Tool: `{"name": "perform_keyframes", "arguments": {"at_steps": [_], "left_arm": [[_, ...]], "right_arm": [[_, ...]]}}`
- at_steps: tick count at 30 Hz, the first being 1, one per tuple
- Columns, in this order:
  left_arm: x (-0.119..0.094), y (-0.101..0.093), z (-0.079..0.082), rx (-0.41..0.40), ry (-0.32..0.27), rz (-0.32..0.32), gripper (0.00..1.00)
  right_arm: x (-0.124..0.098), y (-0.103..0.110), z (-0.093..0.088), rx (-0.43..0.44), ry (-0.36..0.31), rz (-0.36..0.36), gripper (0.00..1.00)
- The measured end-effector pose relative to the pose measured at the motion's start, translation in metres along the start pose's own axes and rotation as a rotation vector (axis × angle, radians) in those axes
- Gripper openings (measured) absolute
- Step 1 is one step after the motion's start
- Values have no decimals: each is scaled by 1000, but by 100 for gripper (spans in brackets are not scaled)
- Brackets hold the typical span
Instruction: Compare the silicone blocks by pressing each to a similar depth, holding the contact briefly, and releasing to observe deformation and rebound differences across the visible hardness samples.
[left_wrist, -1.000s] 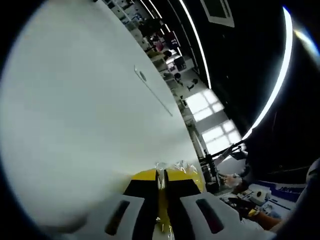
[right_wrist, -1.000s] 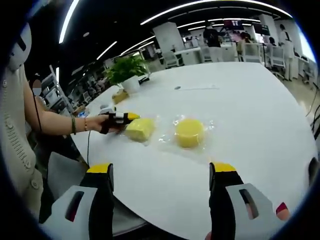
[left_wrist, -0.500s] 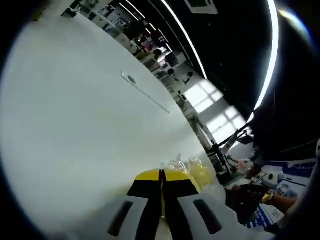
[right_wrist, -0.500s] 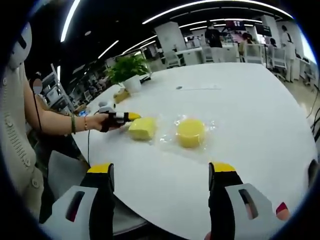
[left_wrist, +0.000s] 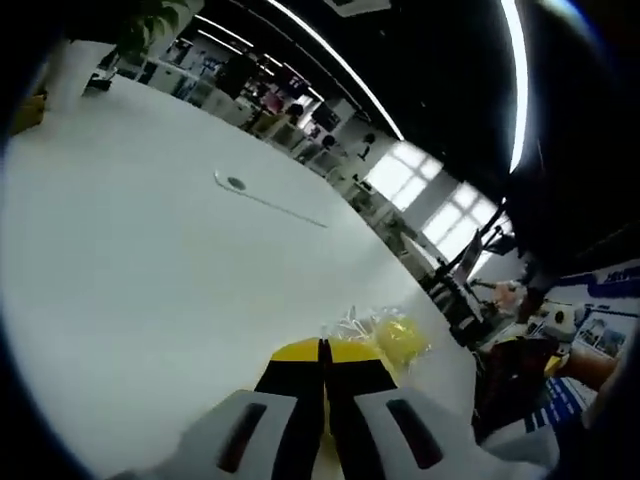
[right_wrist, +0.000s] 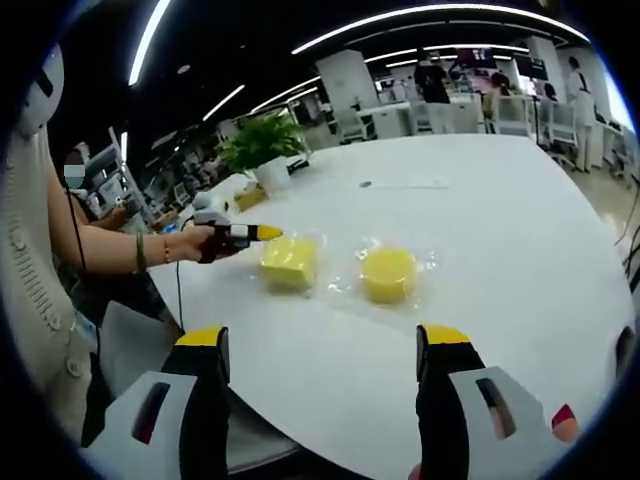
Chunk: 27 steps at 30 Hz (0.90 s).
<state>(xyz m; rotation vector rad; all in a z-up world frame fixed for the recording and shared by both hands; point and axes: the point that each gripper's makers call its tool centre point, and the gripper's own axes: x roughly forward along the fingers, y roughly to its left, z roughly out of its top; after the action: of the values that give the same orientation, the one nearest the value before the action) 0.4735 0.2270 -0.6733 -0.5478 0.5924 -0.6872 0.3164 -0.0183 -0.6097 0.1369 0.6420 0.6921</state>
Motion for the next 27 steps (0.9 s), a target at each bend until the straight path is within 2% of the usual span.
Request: {"name": "perform_keyframes", "arguments": {"at_steps": [9, 27], "left_arm": [[-15, -26, 8, 52, -30, -1, 0], [-33, -77, 11, 169, -17, -25, 0]], "right_arm": [[-10, 7, 4, -18, -31, 13, 70], [-29, 20, 10, -65, -90, 38, 70]]}}
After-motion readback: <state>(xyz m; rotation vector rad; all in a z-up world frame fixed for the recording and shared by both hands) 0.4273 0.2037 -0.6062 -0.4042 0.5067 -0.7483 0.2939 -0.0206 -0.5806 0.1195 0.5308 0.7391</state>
